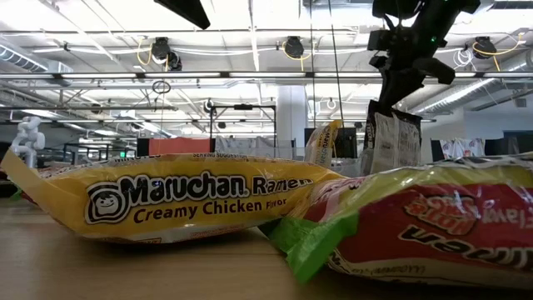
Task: Sort Maruchan noodles
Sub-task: Put the black noodle pack into the right transparent bin
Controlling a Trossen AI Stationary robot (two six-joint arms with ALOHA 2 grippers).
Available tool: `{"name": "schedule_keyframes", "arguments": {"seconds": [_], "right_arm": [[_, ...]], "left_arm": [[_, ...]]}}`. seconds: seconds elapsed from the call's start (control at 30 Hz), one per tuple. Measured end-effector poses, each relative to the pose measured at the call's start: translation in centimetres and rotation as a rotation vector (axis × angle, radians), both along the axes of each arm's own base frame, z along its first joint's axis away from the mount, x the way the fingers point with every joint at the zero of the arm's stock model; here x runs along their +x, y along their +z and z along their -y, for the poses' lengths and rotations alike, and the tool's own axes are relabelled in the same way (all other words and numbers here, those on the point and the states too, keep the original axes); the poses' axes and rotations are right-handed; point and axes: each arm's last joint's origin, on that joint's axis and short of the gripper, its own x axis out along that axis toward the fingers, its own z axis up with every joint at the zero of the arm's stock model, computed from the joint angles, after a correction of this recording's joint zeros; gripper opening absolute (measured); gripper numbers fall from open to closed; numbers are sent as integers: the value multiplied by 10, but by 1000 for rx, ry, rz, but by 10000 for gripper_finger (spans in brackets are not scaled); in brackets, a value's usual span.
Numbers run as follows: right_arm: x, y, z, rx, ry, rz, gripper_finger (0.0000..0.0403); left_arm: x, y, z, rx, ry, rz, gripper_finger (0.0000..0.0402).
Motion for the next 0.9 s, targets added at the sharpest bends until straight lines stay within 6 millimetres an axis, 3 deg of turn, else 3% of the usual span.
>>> {"name": "schedule_keyframes", "arguments": {"seconds": [0.47, 0.9], "right_arm": [[14, -18, 5, 42, -23, -87, 0], [15, -19, 5, 50, -39, -81, 0]], "left_arm": [[0, 0, 0, 0, -1, 0, 53], [0, 0, 0, 0, 0, 0, 53]]}}
